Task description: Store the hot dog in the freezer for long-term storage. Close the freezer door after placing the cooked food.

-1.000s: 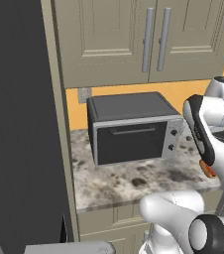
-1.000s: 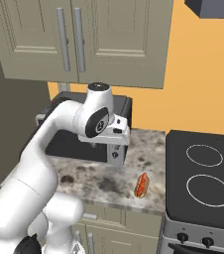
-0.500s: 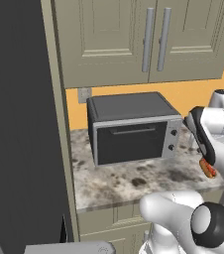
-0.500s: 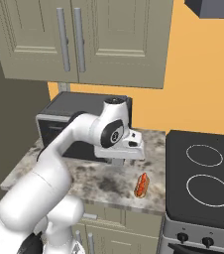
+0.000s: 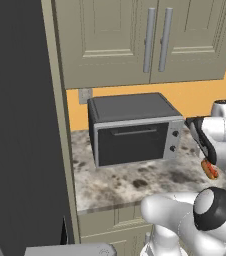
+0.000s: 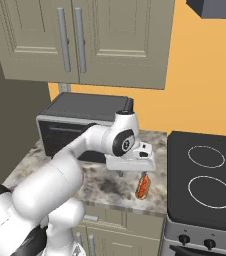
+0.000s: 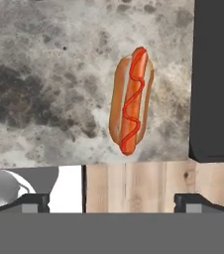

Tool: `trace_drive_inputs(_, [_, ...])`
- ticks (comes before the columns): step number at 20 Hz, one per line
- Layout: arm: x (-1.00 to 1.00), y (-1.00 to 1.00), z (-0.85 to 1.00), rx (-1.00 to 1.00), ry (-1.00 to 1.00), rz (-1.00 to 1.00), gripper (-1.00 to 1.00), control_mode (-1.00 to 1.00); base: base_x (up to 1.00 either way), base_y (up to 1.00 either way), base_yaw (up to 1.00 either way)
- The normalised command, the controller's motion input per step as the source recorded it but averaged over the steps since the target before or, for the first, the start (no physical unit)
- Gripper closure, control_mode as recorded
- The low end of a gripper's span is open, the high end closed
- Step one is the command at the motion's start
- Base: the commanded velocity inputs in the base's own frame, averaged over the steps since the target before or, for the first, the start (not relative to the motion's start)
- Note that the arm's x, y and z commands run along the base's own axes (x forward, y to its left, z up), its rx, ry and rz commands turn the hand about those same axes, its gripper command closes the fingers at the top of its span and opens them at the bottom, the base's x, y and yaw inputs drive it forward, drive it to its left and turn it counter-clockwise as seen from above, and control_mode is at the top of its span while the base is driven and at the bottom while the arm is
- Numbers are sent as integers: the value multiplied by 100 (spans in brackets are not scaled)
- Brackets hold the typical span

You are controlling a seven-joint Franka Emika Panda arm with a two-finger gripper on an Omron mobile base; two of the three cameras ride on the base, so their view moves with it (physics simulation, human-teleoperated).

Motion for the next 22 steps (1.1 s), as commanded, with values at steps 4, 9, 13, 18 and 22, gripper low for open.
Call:
trace_drive_inputs(4, [23,-26,-8,6,10,0,-100,-100,0,0,0])
trace_drive_inputs(9, [34,-28,-26,1,10,-1,-100,-100,0,0,0])
trace_drive_inputs(13, [30,-28,-31,2,0,0,-100,-100,0,0,0])
trace_drive_inputs(18, [26,-25,-22,8,0,0,-100,-100,0,0,0])
trace_drive_inputs(22, [1,0,-12,4,0,0,-100,-100,0,0,0])
